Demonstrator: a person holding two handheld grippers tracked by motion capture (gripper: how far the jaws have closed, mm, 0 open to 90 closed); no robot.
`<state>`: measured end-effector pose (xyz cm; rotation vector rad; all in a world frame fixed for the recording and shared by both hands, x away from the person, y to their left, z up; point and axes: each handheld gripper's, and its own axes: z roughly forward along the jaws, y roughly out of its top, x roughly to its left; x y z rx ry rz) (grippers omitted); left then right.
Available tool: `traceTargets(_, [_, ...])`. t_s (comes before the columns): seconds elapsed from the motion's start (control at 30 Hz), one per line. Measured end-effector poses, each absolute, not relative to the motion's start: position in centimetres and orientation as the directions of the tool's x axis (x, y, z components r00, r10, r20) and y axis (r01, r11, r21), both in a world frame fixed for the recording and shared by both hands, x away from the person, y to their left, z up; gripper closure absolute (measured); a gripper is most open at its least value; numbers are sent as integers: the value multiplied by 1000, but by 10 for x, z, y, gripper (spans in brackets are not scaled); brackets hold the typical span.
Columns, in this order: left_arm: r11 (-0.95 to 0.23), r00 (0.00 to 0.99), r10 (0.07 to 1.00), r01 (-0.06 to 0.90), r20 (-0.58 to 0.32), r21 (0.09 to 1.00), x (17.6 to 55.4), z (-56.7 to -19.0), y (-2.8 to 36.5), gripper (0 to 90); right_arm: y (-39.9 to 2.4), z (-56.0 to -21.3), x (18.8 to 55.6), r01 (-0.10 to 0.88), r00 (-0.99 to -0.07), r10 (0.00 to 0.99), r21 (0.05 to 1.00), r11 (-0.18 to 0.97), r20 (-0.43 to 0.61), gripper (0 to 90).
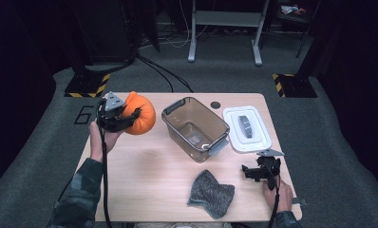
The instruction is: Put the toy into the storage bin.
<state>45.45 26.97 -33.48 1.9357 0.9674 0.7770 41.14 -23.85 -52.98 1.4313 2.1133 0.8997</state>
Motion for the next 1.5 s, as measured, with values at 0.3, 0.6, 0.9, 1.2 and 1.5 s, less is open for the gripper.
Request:
traceTargets(0.3, [-394, 543, 821, 318, 175, 862, 468, -319, 250, 570, -239, -530, 411, 648, -374, 927, 717, 257, 6, 0])
traceTargets(0.6, [-400, 569, 804, 300, 174, 866, 483, -312, 224, 567, -238, -530, 411, 647, -374, 928, 718, 256, 6, 0])
traceTargets(0.9, [-414, 601, 780, 287, 174, 864, 495, -309, 191, 563, -238, -530, 411, 647, -374, 928, 718, 256, 6, 0])
traceTargets(1.2, [-413, 639, 757, 307, 136, 858, 507, -320, 163, 554, -238, -530, 411, 647, -373, 928, 718, 256, 6, 0])
traceTargets(1.5, [-412, 667, 737, 319, 106, 853, 513, -332, 144, 559, -238, -530, 411, 647, -371, 929, 719, 252, 8, 0])
